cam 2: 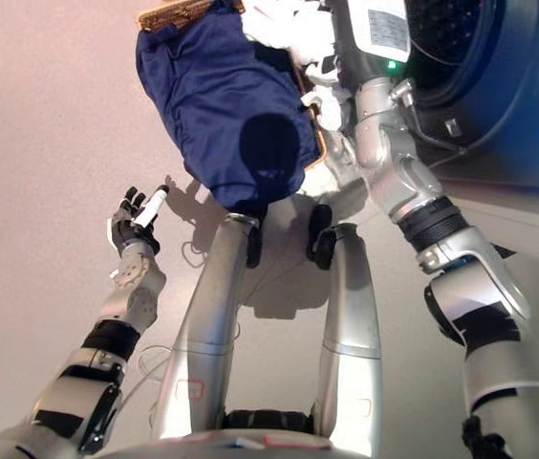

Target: Put the clothes in the basket into the washing machine.

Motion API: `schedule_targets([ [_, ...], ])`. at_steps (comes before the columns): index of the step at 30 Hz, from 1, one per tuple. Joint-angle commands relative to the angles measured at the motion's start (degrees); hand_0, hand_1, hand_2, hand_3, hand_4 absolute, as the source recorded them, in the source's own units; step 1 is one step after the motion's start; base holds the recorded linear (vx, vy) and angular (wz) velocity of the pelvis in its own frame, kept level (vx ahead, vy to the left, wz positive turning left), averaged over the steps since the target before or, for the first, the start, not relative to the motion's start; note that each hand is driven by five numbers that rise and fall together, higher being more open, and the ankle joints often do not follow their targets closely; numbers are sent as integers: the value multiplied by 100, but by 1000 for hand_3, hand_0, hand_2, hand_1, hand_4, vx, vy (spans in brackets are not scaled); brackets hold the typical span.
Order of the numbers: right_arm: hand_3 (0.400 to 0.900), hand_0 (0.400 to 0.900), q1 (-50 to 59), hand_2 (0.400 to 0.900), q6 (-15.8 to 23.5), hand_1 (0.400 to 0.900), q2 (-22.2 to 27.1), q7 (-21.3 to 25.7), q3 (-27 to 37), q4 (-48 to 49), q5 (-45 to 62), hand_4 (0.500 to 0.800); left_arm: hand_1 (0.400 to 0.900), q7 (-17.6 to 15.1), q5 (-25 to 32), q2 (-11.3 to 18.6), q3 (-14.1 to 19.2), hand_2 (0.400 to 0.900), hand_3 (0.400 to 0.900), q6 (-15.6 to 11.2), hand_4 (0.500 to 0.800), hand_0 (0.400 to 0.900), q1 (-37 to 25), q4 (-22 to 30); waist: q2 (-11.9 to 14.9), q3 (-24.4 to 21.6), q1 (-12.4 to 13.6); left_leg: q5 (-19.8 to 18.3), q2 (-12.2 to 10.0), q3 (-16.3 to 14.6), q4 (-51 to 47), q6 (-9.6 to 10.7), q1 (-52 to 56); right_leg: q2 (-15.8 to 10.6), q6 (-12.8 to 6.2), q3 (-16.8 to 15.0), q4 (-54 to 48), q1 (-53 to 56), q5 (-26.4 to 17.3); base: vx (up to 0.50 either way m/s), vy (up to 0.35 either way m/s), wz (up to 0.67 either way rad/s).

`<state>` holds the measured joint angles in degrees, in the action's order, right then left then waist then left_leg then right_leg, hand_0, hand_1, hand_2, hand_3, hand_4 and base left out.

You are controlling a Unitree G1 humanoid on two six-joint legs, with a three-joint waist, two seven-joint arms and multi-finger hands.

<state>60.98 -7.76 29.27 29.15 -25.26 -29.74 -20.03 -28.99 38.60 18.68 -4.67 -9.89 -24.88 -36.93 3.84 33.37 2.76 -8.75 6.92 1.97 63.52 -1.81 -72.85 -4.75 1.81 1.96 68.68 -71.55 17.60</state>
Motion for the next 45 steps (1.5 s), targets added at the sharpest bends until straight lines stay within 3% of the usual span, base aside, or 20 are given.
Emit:
schedule_targets([
  [1, 400, 400, -289, 400, 485, 400, -536, 1131, 855, -39, 1220, 500, 900, -171, -76, -74, 29, 900, 900, -125, 800, 900, 414, -321, -43, -575, 60, -317, 235, 215, -666, -59, 462, 113, -243, 49, -826, 306, -133, -5, 4, -7],
  [6, 400, 400, -198, 400, 983, 400, -914, 1772, 1291, -394, 2130, 500, 900, -206, 7, -98, -158, 900, 900, -186, 800, 900, 347, -380, -199, -636, 90, -284, 257, 171, -711, -74, 525, 137, -252, -12, -862, 353, -166, -3, -1, -2],
  [13, 400, 400, 442, 400, 1246, 400, -1047, 2518, 1617, -1195, 2683, 500, 900, -223, -49, -82, -417, 900, 900, -285, 800, 900, 204, -414, -400, -720, 204, -246, 292, 128, -725, -80, 618, 146, -291, -72, -825, 402, -192, 2, 0, -1],
  [17, 400, 400, 948, 400, 1160, 400, -775, 2845, 1641, -1873, 2742, 500, 900, -164, -34, -106, -617, 900, 900, -373, 800, 900, 137, -424, -537, -788, 288, -246, 332, 105, -649, -79, 601, 113, -312, -89, -725, 394, -159, 0, 0, 0],
  [26, 400, 400, 1409, 400, 964, 400, -301, 2908, 1257, -2679, 2605, 500, 900, -84, 15, -200, -731, 900, 900, -452, 800, 900, 116, -552, -591, -876, 369, -223, 345, 107, -650, -86, 567, 73, -350, -110, -700, 361, -186, 0, 0, 0],
  [33, 400, 400, 1592, 400, 1087, 400, 15, 2357, 1037, -3367, 3111, 500, 900, 31, 35, -211, -808, 900, 900, -463, 800, 900, 191, -645, -596, -920, 434, -201, 353, 102, -692, -75, 580, 43, -356, -96, -727, 374, -209, 4, 1, 1],
  [34, 900, 900, 1604, 900, 1121, 900, 27, 2222, 1031, -3433, 3276, 800, 900, 42, 43, -211, -806, 900, 900, -447, 800, 900, 209, -673, -592, -924, 441, -200, 355, 107, -686, -73, 582, 47, -356, -101, -720, 374, -215, 0, 0, 0],
  [45, 900, 900, 1588, 900, 1237, 900, -21, 2274, 889, -3305, 3248, 800, 900, 73, 64, -216, -827, 900, 900, -408, 800, 900, 296, -689, -610, -914, 435, -158, 332, 105, -710, -41, 671, 52, -343, -93, -736, 463, -252, 0, 0, 0],
])
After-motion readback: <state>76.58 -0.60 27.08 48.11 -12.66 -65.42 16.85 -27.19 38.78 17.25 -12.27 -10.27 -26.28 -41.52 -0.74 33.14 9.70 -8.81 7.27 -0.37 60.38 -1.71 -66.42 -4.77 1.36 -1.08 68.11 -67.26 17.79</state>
